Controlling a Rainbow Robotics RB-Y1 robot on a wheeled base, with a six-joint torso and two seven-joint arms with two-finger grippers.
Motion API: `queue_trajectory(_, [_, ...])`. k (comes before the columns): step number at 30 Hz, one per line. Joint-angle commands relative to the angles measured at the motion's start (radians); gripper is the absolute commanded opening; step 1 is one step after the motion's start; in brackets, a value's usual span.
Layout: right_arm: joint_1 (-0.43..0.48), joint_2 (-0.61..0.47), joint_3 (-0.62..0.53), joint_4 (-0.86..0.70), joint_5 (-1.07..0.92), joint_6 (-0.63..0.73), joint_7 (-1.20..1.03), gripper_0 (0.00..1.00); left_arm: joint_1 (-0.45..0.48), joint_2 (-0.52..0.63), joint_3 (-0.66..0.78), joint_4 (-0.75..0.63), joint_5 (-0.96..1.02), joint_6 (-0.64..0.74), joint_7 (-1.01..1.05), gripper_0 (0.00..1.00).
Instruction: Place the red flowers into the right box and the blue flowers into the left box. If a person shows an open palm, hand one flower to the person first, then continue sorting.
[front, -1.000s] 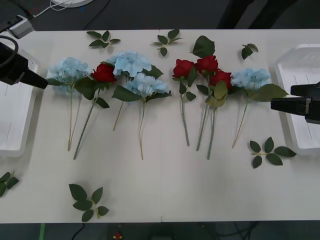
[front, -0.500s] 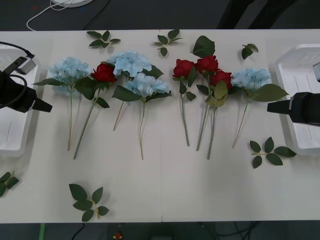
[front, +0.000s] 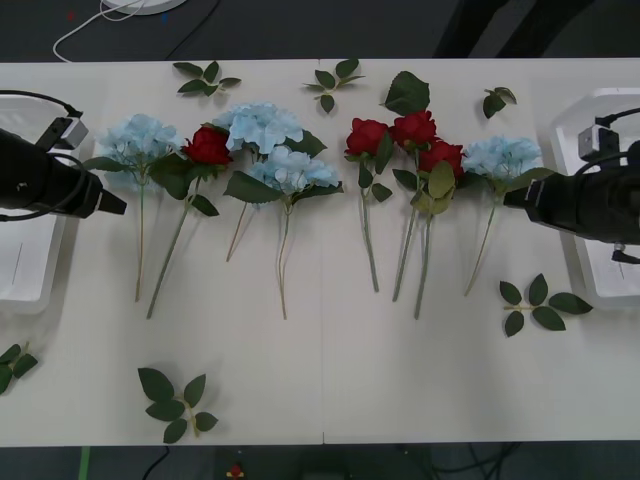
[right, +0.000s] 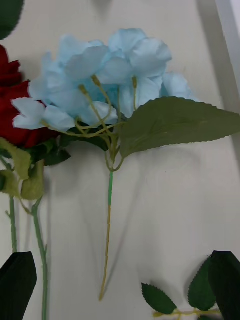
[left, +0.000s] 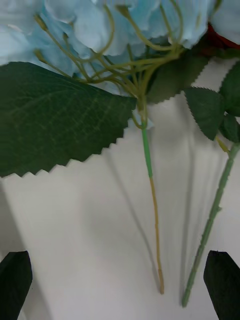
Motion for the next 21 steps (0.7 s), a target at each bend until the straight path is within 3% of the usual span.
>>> queue_trajectory(1, [-0.104,0.071,0.072,0.081,0.094,0.002,-0.072,1.0,-0.066,-0.071,-0.052,0.096,-0.007,-0.077,0.053,1.0])
queue_trajectory(9, [-0.221,0.171,0.193,0.268,0.244,-0.023,-0.079,1.0,-0.081,-0.125,-0.119,0.139,-0.002,-0.157,0.067,1.0])
queue_trajectory(21, [-0.336,0.268,0.3,0.484,0.308,-0.118,-0.083,1.0,-0.083,-0.172,-0.171,0.111,0.002,-0.232,0.103,1.0])
